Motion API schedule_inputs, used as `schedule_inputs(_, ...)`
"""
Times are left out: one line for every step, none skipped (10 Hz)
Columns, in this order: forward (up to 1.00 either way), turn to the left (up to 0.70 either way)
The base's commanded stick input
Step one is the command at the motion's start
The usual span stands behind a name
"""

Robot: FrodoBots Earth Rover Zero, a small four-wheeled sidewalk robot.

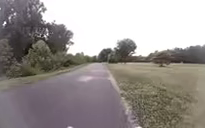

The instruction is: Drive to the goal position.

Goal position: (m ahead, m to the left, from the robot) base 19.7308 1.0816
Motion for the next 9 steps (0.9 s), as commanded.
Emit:
schedule_inputs(0.70,0.00)
schedule_inputs(0.70,0.00)
schedule_inputs(0.70,0.00)
schedule_inputs(0.70,0.00)
schedule_inputs(0.70,0.00)
schedule_inputs(0.70,0.00)
schedule_inputs(0.70,0.00)
schedule_inputs(0.70,0.00)
schedule_inputs(0.70,0.00)
